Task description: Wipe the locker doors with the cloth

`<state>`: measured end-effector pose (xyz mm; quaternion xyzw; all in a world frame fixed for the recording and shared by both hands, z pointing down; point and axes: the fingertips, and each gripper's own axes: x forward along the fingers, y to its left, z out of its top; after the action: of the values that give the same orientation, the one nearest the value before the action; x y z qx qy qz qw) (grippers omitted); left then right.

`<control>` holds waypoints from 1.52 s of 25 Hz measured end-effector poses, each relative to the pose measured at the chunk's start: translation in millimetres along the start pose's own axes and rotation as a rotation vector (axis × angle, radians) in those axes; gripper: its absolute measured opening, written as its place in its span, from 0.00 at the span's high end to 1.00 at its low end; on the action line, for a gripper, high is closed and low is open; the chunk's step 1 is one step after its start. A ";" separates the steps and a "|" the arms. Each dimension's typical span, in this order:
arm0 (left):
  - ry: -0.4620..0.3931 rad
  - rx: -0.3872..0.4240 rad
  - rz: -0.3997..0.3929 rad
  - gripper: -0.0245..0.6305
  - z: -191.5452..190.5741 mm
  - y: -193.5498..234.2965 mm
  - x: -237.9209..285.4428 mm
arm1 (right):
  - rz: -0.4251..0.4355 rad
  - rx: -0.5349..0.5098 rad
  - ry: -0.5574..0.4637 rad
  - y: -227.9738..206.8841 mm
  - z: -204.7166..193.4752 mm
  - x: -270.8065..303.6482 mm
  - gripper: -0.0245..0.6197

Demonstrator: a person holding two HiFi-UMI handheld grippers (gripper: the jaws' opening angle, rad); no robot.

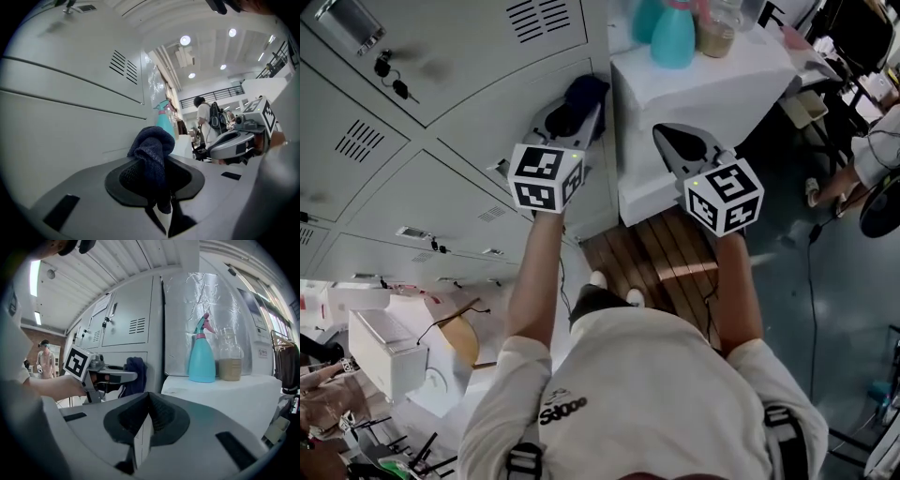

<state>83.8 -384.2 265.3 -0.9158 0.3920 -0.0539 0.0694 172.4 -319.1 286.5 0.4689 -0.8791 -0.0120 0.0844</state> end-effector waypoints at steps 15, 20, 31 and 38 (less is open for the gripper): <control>0.087 -0.070 0.327 0.80 -54.2 91.1 -143.8 | 0.235 -0.066 -0.079 101.3 33.0 66.2 0.96; 0.102 -0.103 0.457 0.80 -73.3 120.7 -193.2 | 0.293 -0.082 -0.088 130.3 30.8 81.9 0.96; 0.131 -0.093 0.341 0.80 -87.0 96.7 -153.4 | 0.226 -0.052 -0.045 97.6 5.4 75.3 0.96; 0.101 -0.080 0.199 0.80 -86.3 52.7 -81.6 | 0.121 -0.019 -0.005 55.8 -17.0 47.5 0.96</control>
<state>-22.8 -368.4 337.8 -0.8705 0.4857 -0.0773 0.0181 103.2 -326.1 315.3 0.4141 -0.9059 -0.0163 0.0870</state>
